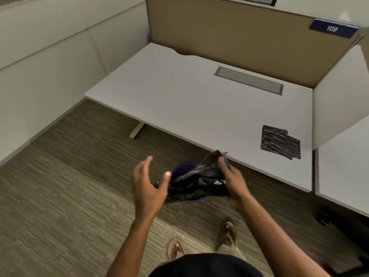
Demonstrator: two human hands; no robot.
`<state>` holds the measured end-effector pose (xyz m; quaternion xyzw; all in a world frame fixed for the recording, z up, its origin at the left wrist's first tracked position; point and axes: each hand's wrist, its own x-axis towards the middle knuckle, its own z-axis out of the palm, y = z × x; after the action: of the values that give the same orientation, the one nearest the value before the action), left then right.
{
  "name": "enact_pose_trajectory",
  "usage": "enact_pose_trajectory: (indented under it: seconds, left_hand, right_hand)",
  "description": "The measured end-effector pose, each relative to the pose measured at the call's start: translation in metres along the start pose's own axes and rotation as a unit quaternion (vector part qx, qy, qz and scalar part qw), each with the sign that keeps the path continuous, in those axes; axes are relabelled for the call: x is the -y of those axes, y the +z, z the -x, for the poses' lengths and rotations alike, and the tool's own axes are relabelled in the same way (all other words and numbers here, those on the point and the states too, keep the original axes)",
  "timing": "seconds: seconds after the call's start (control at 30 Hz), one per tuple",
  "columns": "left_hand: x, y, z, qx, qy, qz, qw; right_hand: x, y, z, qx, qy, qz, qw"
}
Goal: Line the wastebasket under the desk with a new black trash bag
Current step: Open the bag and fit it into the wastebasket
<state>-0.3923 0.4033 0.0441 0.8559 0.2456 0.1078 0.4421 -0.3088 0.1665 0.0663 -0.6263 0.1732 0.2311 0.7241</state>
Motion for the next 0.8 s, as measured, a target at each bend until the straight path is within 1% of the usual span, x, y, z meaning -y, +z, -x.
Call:
enact_pose_trajectory:
  seconds: [0.03, 0.1, 0.13, 0.17, 0.23, 0.3, 0.33, 0.43, 0.5, 0.57, 0.67, 0.73, 0.77, 0.8]
  left_hand:
    - [-0.016, 0.007, 0.006, 0.042, 0.019, 0.035, 0.998]
    - [-0.038, 0.023, 0.014, 0.133, 0.017, 0.074, 0.988]
    - [-0.043, 0.028, 0.016, 0.154, 0.006, 0.074, 0.985]
    - [-0.045, 0.031, 0.017, 0.156, -0.012, 0.072, 0.985]
    - [-0.038, 0.029, 0.018, 0.126, -0.045, 0.094, 0.986]
    - [-0.024, 0.024, 0.018, 0.095, -0.049, 0.115, 0.988]
    - [-0.016, 0.022, 0.018, 0.091, -0.054, 0.126, 0.986]
    - [0.002, 0.016, 0.022, 0.084, -0.084, 0.180, 0.976]
    - [0.014, 0.015, 0.025, 0.050, -0.105, 0.209, 0.971]
    - [0.028, 0.013, 0.028, 0.021, -0.136, 0.253, 0.958]
    - [0.049, 0.007, 0.026, -0.004, -0.187, 0.285, 0.940]
    - [0.056, 0.001, 0.018, -0.025, -0.203, 0.279, 0.938]
    - [0.056, -0.001, 0.014, -0.020, -0.204, 0.273, 0.940]
    - [0.052, -0.002, 0.010, 0.010, -0.205, 0.267, 0.941]
  right_hand:
    - [-0.005, 0.016, 0.005, 0.010, -0.005, 0.027, 1.000]
    - [-0.012, 0.043, 0.013, 0.052, -0.012, 0.088, 0.995]
    - [-0.015, 0.053, 0.015, 0.075, -0.018, 0.108, 0.991]
    - [-0.017, 0.059, 0.016, 0.087, -0.023, 0.116, 0.989]
    - [-0.019, 0.063, 0.016, 0.095, -0.042, 0.113, 0.988]
    - [-0.021, 0.061, 0.013, 0.086, -0.074, 0.113, 0.987]
    - [-0.023, 0.058, 0.011, 0.074, -0.085, 0.117, 0.987]
    - [-0.027, 0.045, 0.005, 0.019, -0.098, 0.125, 0.987]
    - [-0.029, 0.032, 0.000, -0.041, -0.102, 0.111, 0.988]
    - [-0.030, 0.019, -0.003, -0.078, -0.094, 0.087, 0.989]
    - [-0.031, 0.000, 0.000, -0.084, -0.101, 0.092, 0.987]
    - [-0.028, -0.009, 0.006, -0.074, -0.117, 0.111, 0.984]
    - [-0.027, -0.010, 0.008, -0.070, -0.127, 0.123, 0.982]
    - [-0.027, -0.009, 0.009, -0.065, -0.137, 0.140, 0.978]
